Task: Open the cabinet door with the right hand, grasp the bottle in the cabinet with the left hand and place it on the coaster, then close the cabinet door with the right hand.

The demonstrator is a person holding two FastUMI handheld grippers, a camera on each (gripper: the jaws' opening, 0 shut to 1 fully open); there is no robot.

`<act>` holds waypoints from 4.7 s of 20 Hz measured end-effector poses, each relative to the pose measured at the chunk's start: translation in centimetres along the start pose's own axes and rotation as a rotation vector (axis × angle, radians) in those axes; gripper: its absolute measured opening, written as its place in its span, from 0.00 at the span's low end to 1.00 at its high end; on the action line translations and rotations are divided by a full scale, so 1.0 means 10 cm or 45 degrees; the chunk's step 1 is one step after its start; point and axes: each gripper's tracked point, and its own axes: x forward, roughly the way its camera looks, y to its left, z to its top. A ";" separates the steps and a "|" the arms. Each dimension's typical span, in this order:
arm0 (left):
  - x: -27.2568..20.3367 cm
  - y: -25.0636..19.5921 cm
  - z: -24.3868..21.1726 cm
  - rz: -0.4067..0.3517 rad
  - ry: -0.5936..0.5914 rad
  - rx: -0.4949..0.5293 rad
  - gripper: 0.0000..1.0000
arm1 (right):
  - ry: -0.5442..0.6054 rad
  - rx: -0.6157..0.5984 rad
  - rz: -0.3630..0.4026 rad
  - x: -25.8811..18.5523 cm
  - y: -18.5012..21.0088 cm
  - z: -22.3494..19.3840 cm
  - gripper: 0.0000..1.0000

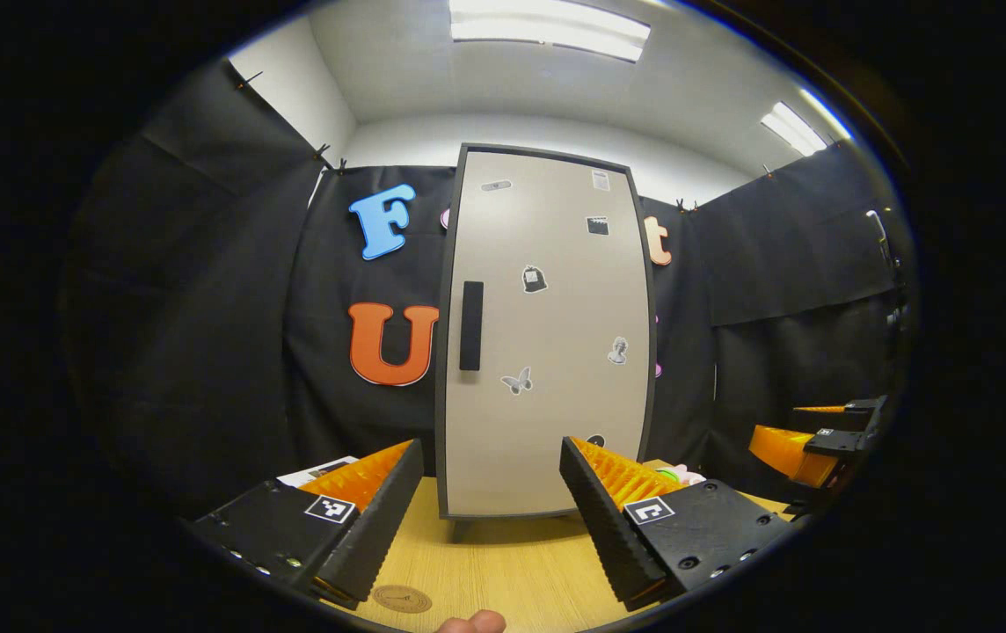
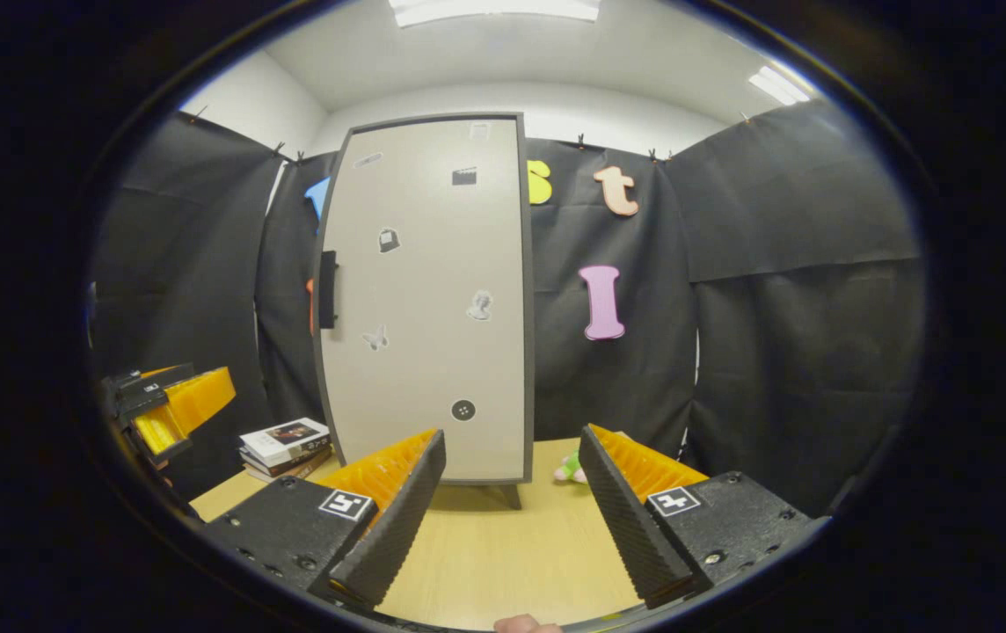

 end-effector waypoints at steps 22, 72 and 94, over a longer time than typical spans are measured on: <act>-0.42 0.03 -0.17 0.007 0.050 -0.004 0.95 | -0.009 -0.002 0.509 2.06 2.48 0.98 0.99; -0.50 0.44 -0.25 0.048 0.073 -0.051 0.95 | 0.000 -0.044 0.551 1.32 2.40 1.07 0.22; -0.50 -0.60 -0.31 -0.188 0.099 -0.040 0.95 | -0.021 -0.032 0.372 0.36 0.81 1.10 0.16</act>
